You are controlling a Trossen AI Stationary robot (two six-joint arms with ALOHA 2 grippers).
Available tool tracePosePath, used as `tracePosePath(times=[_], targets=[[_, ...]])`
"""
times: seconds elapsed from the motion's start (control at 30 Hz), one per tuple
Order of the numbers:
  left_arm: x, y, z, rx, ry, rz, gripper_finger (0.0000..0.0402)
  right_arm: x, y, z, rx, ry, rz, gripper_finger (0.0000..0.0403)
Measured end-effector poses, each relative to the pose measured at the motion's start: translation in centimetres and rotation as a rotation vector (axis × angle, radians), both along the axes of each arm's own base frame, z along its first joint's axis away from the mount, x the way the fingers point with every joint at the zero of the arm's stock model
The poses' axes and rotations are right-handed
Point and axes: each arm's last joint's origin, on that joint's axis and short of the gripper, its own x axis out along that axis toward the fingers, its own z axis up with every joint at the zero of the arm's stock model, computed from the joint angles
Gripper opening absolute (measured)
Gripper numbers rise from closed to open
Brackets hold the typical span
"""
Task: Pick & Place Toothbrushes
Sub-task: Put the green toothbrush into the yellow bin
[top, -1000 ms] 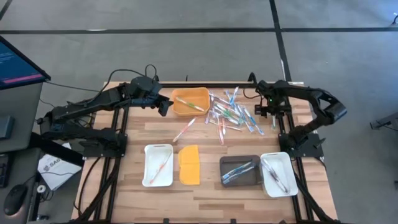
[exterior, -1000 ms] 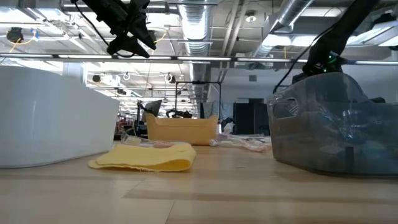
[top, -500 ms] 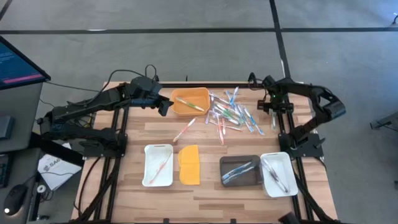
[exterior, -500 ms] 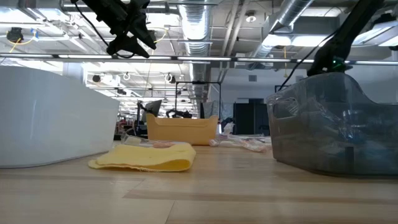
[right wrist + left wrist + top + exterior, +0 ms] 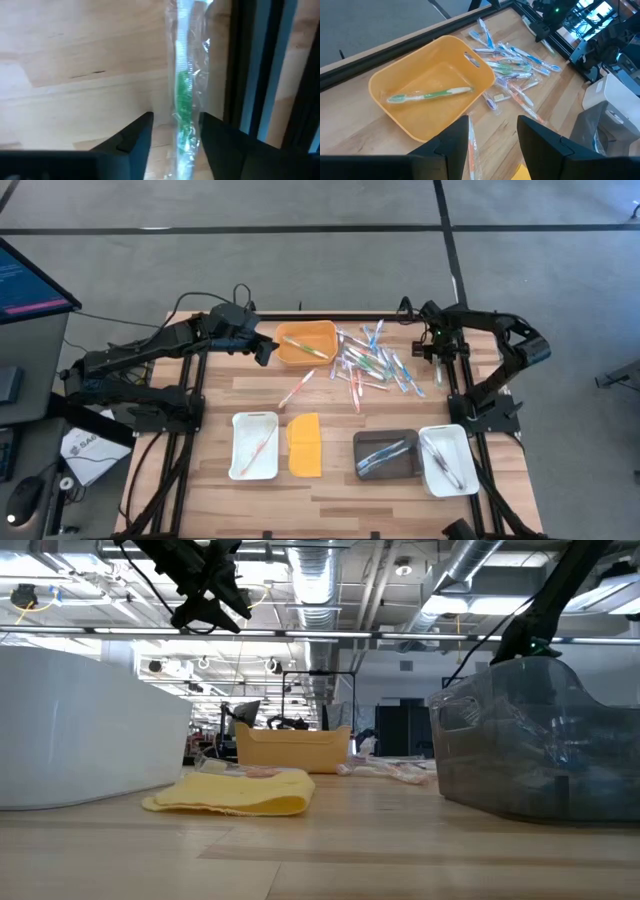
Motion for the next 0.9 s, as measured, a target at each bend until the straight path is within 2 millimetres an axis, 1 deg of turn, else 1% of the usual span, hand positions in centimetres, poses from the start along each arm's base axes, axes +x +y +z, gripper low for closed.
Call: tracePosePath(times=[0.17,0.3,0.33,0.47,0.57,0.67,0.8,0.9], targets=[[0.0,0.0,0.0,0.002,-0.002,0.0,0.0163,0.5,0.3,0.5,-0.032,-0.026,0.072,0.0077],[0.0,0.0,0.1,0.004,-0.006,0.001,0.0163,0.9,0.8,0.7,-0.004,-0.047,0.17,0.0017],[0.0,0.0,0.1,0.005,-0.007,0.001,0.0163,1.0,0.9,0.7,0.002,-0.05,0.19,0.0012],[0.0,0.0,0.1,0.005,-0.007,0.001,0.0163,1.4,1.3,0.8,0.014,-0.05,0.222,0.0017],[0.0,0.0,0.1,0.005,-0.006,0.0,0.0163,1.7,1.8,0.8,0.04,-0.038,0.249,0.0007],[0.0,0.0,0.1,0.002,-0.006,-0.003,0.0163,2.3,2.3,1.0,0.052,-0.035,0.301,0.0007],[0.0,0.0,0.0,0.005,-0.004,-0.009,0.0163,3.5,2.3,1.9,0.051,-0.038,0.368,0.0004],[0.0,0.0,0.0,0.004,-0.005,-0.01,0.0163,4.5,1.9,3.3,0.031,-0.051,0.414,0.0003]])
